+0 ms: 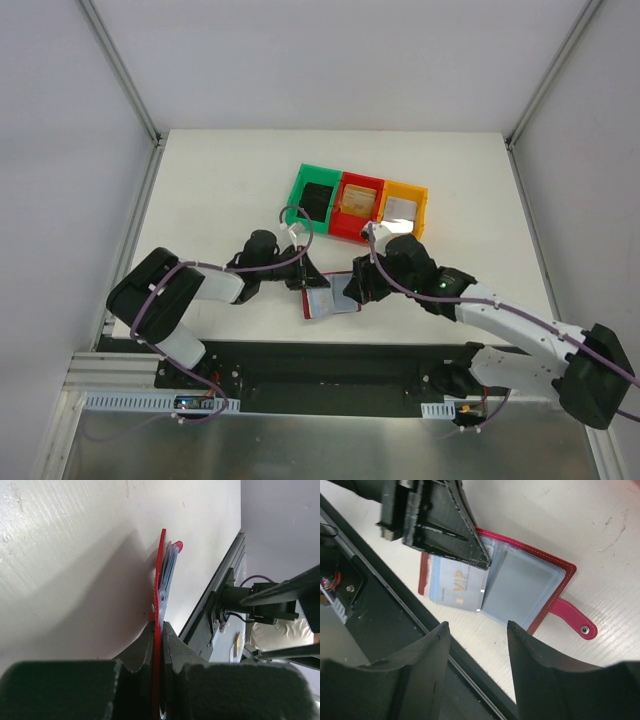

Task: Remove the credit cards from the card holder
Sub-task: Place the card holder at the center of the board.

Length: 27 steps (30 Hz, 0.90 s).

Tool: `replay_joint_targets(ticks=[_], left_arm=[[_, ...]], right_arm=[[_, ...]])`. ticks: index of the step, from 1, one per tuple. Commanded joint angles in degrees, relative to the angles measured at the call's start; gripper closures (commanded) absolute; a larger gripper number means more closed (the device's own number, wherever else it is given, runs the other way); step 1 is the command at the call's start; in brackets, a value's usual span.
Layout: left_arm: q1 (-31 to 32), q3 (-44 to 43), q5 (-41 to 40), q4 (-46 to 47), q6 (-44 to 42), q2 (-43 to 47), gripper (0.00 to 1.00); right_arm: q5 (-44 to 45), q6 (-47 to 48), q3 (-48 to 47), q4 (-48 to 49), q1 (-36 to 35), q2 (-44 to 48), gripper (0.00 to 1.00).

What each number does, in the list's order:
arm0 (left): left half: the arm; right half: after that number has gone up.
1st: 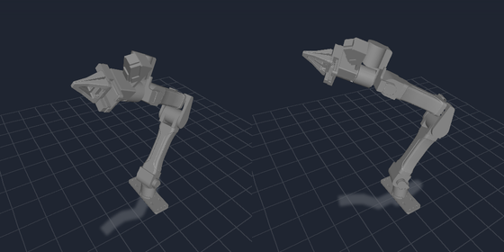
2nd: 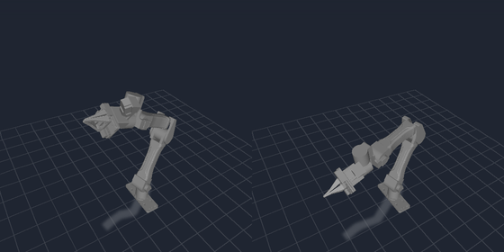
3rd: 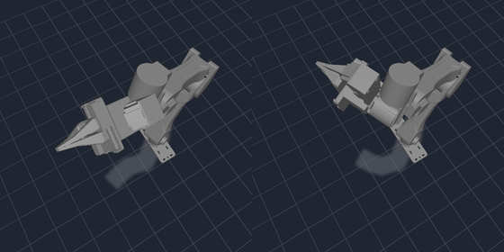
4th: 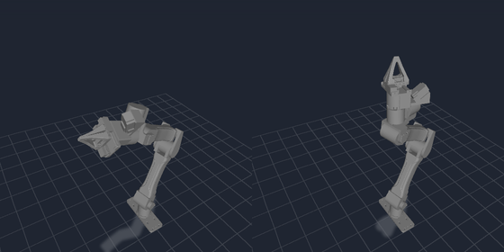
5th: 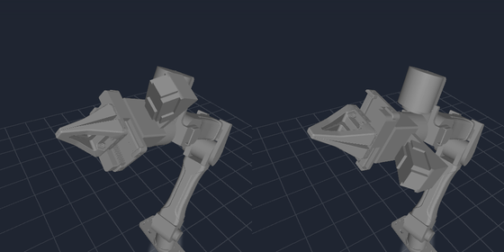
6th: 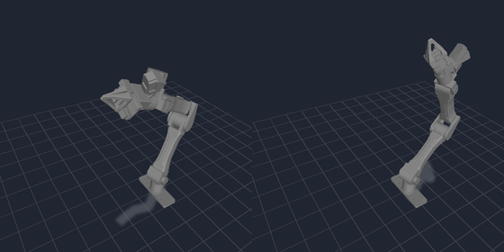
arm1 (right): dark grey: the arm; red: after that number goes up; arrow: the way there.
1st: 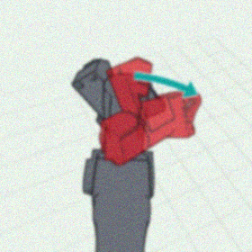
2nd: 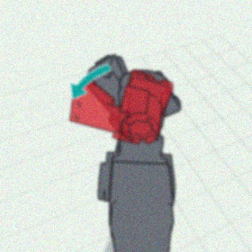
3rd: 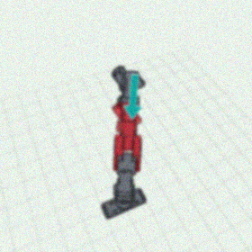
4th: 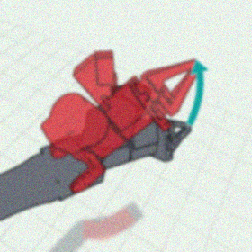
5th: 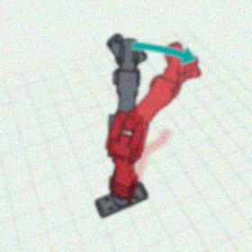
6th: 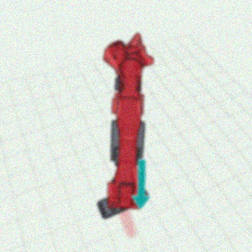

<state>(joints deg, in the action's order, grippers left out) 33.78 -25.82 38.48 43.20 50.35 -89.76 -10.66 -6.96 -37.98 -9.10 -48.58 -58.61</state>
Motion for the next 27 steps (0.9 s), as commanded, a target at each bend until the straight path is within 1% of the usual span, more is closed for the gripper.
replay_joint_targets(ticks=[1,5,7,11,16,18,21,27], left_arm=[[0.32,-2.30,0.46,5.49,0.37,-1.56,0.96],[0.23,-2.56,-0.33,4.79,-0.07,-1.91,0.93],[0.23,-2.74,-0.51,4.09,-0.42,-1.91,0.91],[0.23,-3.18,-0.16,2.51,-0.86,-1.74,0.76],[0.15,-4.14,-1.12,-2.23,-2.97,0.01,0.64],[0.15,-4.85,-1.39,-5.13,-4.20,1.16,0.60],[-0.20,-6.16,-2.70,-11.89,-7.44,4.23,0.57],[-1.61,-9.59,-7.97,-30.78,-15.18,12.31,0.54]], right_arm=[[1.08,-0.42,1.41,8.39,0.94,-6.33,0.51],[-0.85,-1.47,1.33,13.32,1.99,-11.34,0.57],[-1.65,-1.48,1.24,14.81,2.61,-13.54,0.59],[-3.14,-2.09,1.33,16.75,4.19,-17.23,0.60],[-4.28,-2.62,1.59,18.59,5.42,-20.75,0.62],[-4.46,-2.79,1.77,19.12,5.60,-21.63,0.62],[-4.64,-2.79,2.03,19.47,5.86,-22.16,0.62],[-5.08,-2.53,2.20,19.65,6.39,-23.22,0.62]])
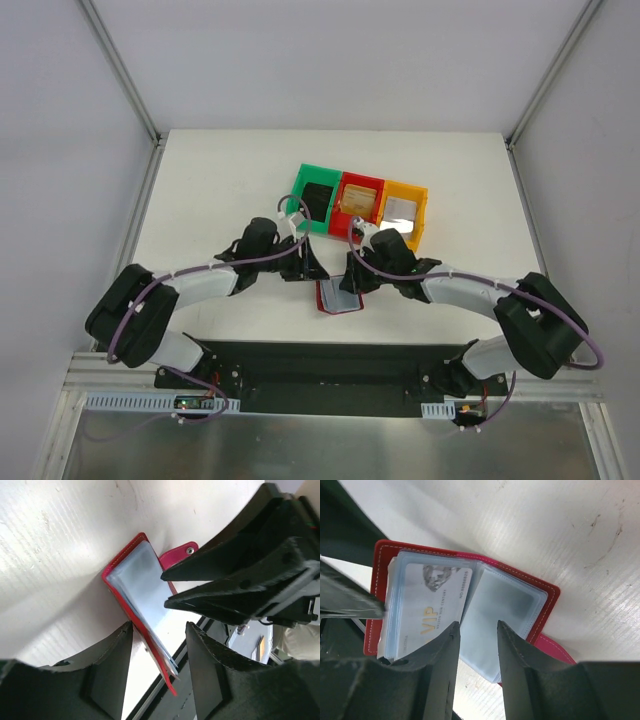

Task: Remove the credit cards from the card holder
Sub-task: Place the card holder at the center of the board, then remove the credit card from the card holder.

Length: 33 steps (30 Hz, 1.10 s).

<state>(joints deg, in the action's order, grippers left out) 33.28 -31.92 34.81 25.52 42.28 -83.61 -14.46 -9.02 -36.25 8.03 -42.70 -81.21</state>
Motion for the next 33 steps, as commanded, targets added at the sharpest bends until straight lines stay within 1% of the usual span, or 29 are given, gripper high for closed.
replay_joint_targets(ticks=[1,5,8,11,14,16,18,20,22,24,27,28,30,33], left_arm=[[-1.46,-3.58,-5.01,-14.78,-7.65,7.14,0.53],[-3.56,-2.71,-7.20,-19.44,-7.48,12.15,0.52],[-3.92,-1.92,-10.89,-22.78,-7.30,16.80,0.51],[-3.92,-0.69,-12.48,-23.41,-6.43,21.46,0.51],[-3.40,0.37,-13.27,-22.88,-4.49,25.07,0.48],[-2.00,1.07,-14.23,-21.83,-3.96,27.00,0.43],[1.16,2.65,-17.04,-20.34,-2.57,28.85,0.31],[3.10,5.01,-19.24,-17.97,0.33,30.17,0.21],[4.33,7.65,-20.04,-14.55,3.76,30.44,0.18],[5.04,9.68,-20.31,-12.17,6.31,28.96,0.19],[5.83,12.84,-20.57,-7.96,8.34,26.40,0.32],[5.83,13.46,-20.39,-6.90,8.34,25.53,0.35],[5.92,13.73,-21.01,-6.71,7.64,24.03,0.39],[5.83,13.29,-20.75,-6.19,6.24,21.57,0.42]], right_arm=[[-1.45,-0.48,0.48,2.69,0.51,-0.79,0.62],[-1.63,-0.56,0.65,3.13,0.68,-1.23,0.62],[-1.80,-0.48,0.74,3.13,0.69,-1.41,0.62],[-1.71,-0.48,0.65,3.04,0.69,-1.23,0.62],[-1.63,-0.39,0.57,2.78,0.69,-0.71,0.62],[-1.36,-0.30,0.57,1.99,0.51,0.26,0.62],[-0.40,0.40,0.39,0.85,0.25,1.40,0.62],[1.27,1.36,-0.13,-0.82,-0.63,2.45,0.62],[2.15,1.89,-0.40,-1.61,-1.42,2.64,0.62],[2.33,1.64,-0.40,-1.70,-2.04,2.37,0.62],[2.42,1.37,-0.31,-1.97,-1.95,1.67,0.62],[2.42,1.37,-0.14,-2.14,-1.95,1.76,0.62],[2.50,1.54,-0.23,-2.67,-1.95,1.58,0.62],[2.77,1.72,-0.49,-3.20,-1.95,1.14,0.59]])
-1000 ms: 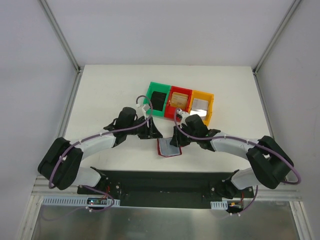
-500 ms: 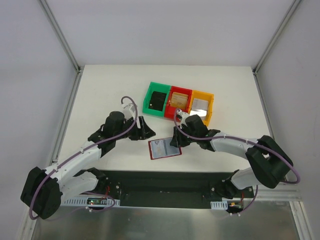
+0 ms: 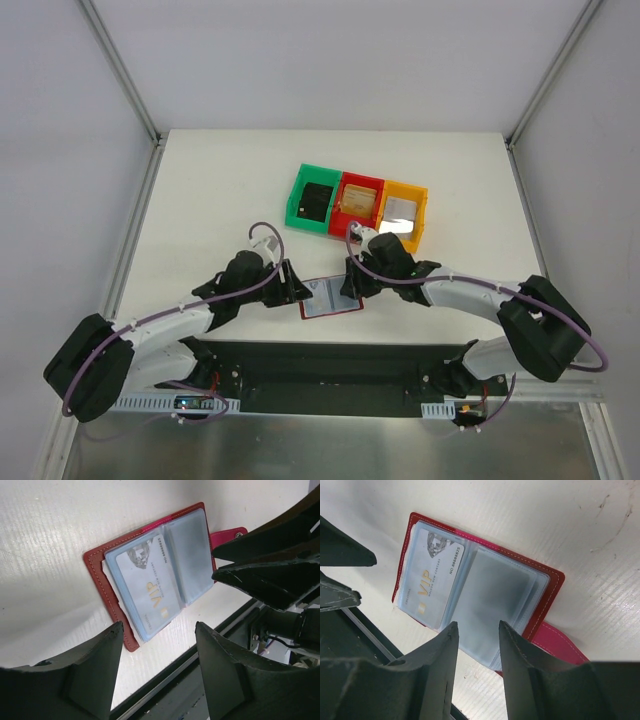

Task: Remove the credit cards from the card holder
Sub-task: Remove the credit card from the card holder.

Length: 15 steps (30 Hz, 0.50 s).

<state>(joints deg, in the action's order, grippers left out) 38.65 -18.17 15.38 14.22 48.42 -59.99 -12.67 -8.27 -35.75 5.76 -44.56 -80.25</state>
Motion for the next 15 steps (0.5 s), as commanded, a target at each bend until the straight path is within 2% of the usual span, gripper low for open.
replay_joint_targets(ticks=[1,7,15], left_arm=[[0.46,-0.98,-1.14,5.29,-0.43,-3.02,0.43],[0.37,-4.94,-1.93,2.31,-2.46,-9.35,0.56],[-0.77,-10.03,-1.58,0.28,-5.00,-15.42,0.62]], right_arm=[[0.98,0.89,-0.90,-0.93,-0.09,0.01,0.59],[1.59,0.19,1.03,-0.58,-0.09,0.00,0.58],[1.68,-1.13,4.54,0.83,-0.18,1.50,0.57]])
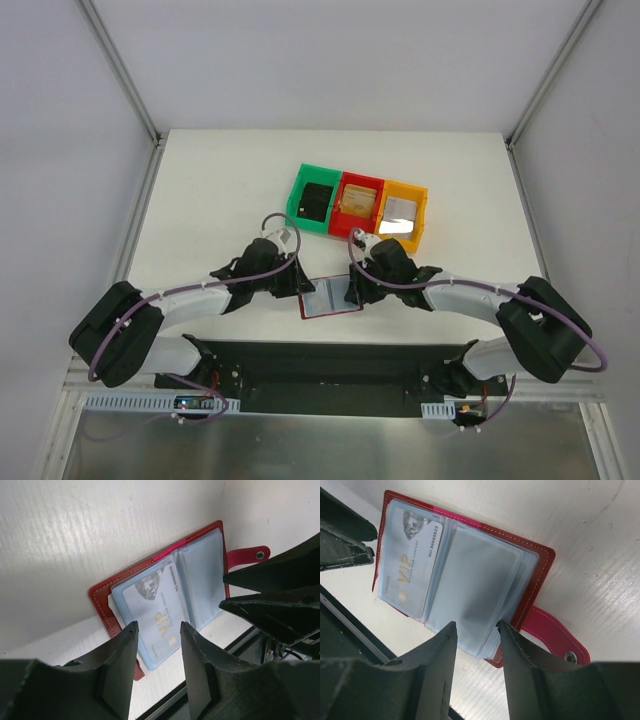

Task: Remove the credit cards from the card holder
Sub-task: Remove the credit card from the card holder.

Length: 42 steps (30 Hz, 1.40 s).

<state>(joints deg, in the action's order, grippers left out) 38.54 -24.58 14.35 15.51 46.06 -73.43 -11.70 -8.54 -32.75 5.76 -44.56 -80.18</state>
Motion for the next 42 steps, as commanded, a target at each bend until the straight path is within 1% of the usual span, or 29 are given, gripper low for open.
replay_joint_targets(ticks=[1,10,14,16,18,20,22,25,29,35,37,42], left_arm=[[-1.01,-4.07,-0.29,-1.09,-2.73,-2.50,0.62],[-4.00,-8.11,1.82,-0.39,-4.93,-6.90,0.64],[-5.23,-9.08,2.79,-1.09,-4.76,-6.73,0.63],[-5.32,-8.39,2.44,-2.75,-4.06,-4.02,0.62],[-5.15,-5.85,1.04,-4.60,-2.48,-0.86,0.52],[-4.97,-2.07,-0.46,-5.31,0.07,2.57,0.49],[-4.27,0.92,-0.99,-5.31,1.83,5.30,0.48],[-1.99,3.48,-1.51,-5.31,3.68,8.29,0.47],[0.74,4.98,-1.96,-5.31,5.61,9.79,0.47],[1.53,3.84,-1.52,-5.14,4.30,6.11,0.47],[1.53,3.05,-1.78,-5.14,3.51,4.79,0.49],[1.36,0.41,-2.05,-5.14,1.58,1.28,0.57]], right_arm=[[0.63,-1.04,1.90,1.27,-0.18,1.43,0.57],[0.02,-2.27,4.19,2.50,-0.80,2.84,0.57],[0.01,-2.54,4.19,2.33,-1.06,3.10,0.57],[0.98,-2.63,3.84,1.19,-0.97,4.15,0.55],[2.29,-2.54,3.49,-0.04,-0.97,5.64,0.51],[3.52,-2.36,3.05,-1.53,-0.88,7.40,0.47],[4.23,-2.19,2.61,-2.76,-0.53,8.81,0.43],[4.85,-1.93,1.99,-4.26,-0.01,10.04,0.41],[5.38,-1.22,1.55,-5.50,1.05,9.87,0.41],[4.15,-1.75,1.99,-3.83,1.66,6.45,0.42],[3.18,-2.45,2.34,-2.51,1.58,5.31,0.44],[0.99,-4.21,3.31,0.39,1.66,3.37,0.52]])
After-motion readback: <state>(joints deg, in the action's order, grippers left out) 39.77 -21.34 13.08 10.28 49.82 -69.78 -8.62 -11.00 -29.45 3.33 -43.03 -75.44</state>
